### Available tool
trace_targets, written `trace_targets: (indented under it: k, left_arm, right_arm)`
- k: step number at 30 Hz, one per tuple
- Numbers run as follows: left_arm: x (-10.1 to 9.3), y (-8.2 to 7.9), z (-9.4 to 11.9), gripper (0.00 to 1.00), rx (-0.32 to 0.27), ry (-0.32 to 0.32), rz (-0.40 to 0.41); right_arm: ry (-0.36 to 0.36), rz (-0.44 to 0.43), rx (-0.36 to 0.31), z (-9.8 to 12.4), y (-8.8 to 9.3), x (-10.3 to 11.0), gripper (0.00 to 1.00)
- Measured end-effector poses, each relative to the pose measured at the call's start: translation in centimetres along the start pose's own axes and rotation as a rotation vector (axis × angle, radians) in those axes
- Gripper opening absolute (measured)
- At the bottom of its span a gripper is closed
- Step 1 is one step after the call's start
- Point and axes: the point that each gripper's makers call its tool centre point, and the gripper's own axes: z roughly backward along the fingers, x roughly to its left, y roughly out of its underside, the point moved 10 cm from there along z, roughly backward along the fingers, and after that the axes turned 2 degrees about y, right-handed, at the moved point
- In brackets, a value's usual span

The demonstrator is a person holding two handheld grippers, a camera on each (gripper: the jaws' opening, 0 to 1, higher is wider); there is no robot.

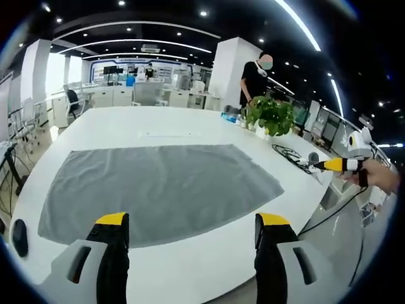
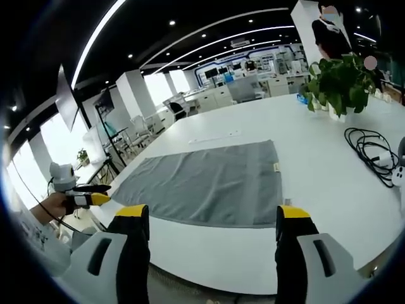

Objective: Fold the towel on the table until its edges align and the towel forms a compact rectangular stack.

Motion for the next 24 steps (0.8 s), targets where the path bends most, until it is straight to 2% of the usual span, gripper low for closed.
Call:
trace_targets:
  k: [8, 15, 22, 24]
  left_arm:
    - [-0.6, -0.7, -1.0, 0.83, 0.02, 0.028, -0.051]
    - [-2.1, -1.1, -2.4, 0.82, 0.053, 0.097, -0.099]
    - [-3.5, -1.2, -3.5, 0.8, 0.082, 0.151, -0.142]
    - [-4.0, -1.3, -3.8, 0.79, 0.095, 0.185, -0.17]
  right_arm:
    - [0.002, 0.002, -0.01, -0.4, -0.6, -0.5, 0.82]
    - [0.007, 0.013, -0.002, -0.5, -0.9, -1.2, 0.82]
    - [0.002, 0.033, -0.023, -1.0, -2.4, -1.5, 0.82]
    - [0.0, 0.042, -0.029, -1.1, -2.7, -1.6, 0.81]
